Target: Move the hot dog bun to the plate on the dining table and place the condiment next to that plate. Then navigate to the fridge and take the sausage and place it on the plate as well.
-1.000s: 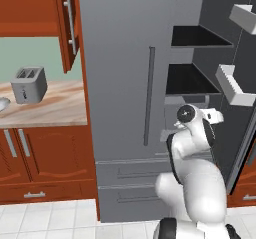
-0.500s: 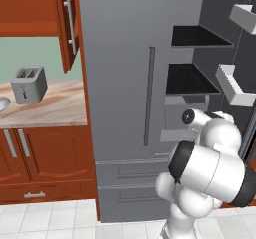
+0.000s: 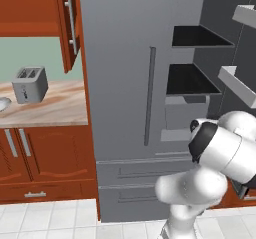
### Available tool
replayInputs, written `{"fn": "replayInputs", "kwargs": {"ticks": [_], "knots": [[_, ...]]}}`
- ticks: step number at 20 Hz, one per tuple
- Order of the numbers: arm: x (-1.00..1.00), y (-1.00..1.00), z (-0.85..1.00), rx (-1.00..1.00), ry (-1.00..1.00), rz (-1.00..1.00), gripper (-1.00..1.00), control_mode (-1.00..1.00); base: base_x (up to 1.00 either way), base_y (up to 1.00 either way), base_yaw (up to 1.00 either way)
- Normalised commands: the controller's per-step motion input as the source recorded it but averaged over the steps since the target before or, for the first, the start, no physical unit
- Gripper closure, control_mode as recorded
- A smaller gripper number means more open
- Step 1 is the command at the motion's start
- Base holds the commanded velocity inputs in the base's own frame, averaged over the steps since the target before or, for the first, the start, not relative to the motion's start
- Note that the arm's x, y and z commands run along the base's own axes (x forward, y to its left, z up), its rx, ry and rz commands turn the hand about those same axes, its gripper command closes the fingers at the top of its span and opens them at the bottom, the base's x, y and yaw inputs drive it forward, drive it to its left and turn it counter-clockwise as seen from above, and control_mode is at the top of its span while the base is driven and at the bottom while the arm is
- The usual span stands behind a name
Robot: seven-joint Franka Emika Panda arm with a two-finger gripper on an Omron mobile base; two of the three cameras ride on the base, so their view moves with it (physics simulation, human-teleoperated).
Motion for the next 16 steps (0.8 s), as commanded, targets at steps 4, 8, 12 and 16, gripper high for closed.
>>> {"fn": "replayInputs", "kwargs": {"ticks": [4,8,12,16], "knots": [[-0.8,0.79,0.53,0.04,-0.06,0.15,-1.0,-1.0,0.0,0.0,0.0],[-0.18,1.0,0.95,0.21,0.04,0.28,-1.0,-1.0,0.0,0.0,0.0],[-0.01,0.92,1.0,0.3,0.03,0.28,-1.0,-1.0,0.0,0.0,0.0],[-0.26,0.64,0.89,0.48,0.16,0.23,-1.0,-1.0,0.0,0.0,0.0]]}}
